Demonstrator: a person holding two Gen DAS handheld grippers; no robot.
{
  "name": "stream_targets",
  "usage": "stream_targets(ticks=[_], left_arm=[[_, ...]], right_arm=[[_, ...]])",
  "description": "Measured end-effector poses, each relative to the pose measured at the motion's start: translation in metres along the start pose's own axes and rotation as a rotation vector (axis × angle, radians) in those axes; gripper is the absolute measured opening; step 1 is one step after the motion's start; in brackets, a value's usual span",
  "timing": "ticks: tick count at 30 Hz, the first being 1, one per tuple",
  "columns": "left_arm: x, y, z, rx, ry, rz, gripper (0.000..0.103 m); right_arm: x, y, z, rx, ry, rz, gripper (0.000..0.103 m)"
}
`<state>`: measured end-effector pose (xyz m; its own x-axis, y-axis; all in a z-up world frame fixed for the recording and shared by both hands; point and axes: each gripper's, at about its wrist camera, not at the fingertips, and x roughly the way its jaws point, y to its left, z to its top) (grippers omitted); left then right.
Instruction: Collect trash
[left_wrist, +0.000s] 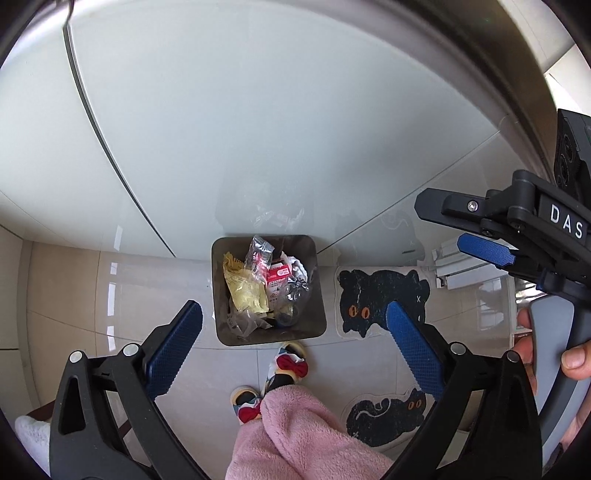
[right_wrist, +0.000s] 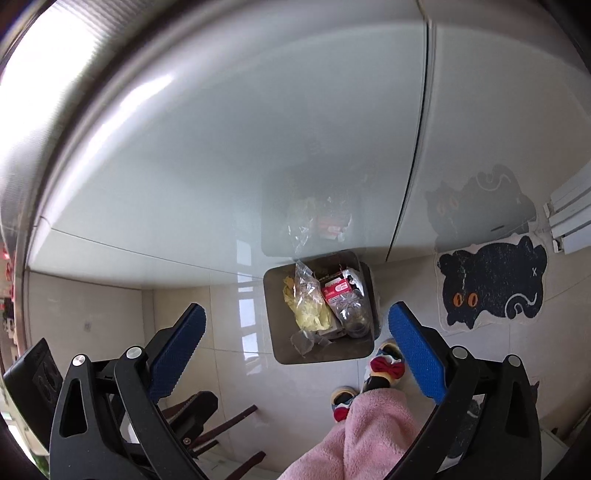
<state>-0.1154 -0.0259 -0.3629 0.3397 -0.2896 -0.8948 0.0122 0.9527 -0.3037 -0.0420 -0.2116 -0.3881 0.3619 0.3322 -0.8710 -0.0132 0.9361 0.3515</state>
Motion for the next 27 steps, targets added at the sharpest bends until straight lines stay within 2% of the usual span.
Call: stream_targets(ticks=[6,12,18,22,27], left_arm=[[-0.072,-0.030,0.021,0.073,-0.094,0.015,0.095],[-0.134,-0.050,0.044,0.076,-0.188,0.020,0.095],[-0.187,-0.075,0.069,0.140,-0.260,0.065,0.095],[-0.217,-0.082,0.082,0.129,-0.320,0.090,0.095],[-0.252,-0.091,0.100,0.119,-0.402,0.102,0.095]], right_arm=[[-0.079,0.028,0.014,-0.114,-0.116,-0.048,0.100],[-0.151,0.043,0.028,-0.128,-0.234,-0.089,0.100],[-0.201,0.045,0.034,-0.129,-0.308,-0.113,0.100],[-0.229,0.044,0.038,-0.133,-0.332,-0.101,0.100],[-0.262,0.052,0.044,-0.175,-0.391,-0.153,0.100]])
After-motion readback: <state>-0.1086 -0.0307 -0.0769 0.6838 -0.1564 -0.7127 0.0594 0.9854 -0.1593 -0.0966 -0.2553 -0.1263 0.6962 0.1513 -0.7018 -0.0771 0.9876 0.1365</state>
